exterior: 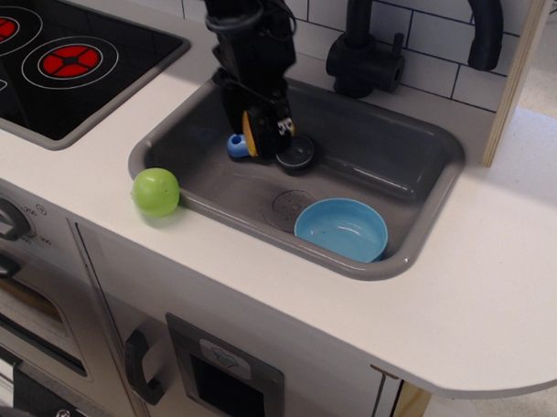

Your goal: Take corn out of bowl sink

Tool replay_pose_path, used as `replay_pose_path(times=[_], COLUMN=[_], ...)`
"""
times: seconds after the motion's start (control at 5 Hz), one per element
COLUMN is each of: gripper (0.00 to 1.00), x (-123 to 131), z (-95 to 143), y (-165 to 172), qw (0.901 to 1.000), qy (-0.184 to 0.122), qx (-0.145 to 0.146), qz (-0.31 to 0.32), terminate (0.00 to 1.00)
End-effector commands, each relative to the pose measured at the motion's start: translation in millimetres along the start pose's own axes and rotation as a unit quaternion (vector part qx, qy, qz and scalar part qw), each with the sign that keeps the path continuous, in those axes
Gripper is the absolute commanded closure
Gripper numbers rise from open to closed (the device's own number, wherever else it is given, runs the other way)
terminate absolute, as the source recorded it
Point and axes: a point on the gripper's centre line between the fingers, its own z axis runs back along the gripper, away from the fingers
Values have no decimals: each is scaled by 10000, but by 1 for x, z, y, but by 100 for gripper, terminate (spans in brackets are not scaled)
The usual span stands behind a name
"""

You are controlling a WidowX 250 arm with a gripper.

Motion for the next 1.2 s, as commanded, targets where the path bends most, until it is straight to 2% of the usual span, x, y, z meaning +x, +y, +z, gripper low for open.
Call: replay_pose_path(times=[0.0, 0.4, 0.6, 0.8, 1.0], gripper=[100, 100, 0, 0, 0], x=[-1, -10, -14, -17, -18], z=[-1, -33, -35, -35, -36], y=[20, 34, 36, 36, 37], qw=[9988, 9962, 9963, 9958, 9947], qy=[46, 478, 504, 598, 642], qx=[391, 601, 570, 519, 587], qz=[285, 409, 396, 450, 541], terminate=[0, 0, 0, 0, 0])
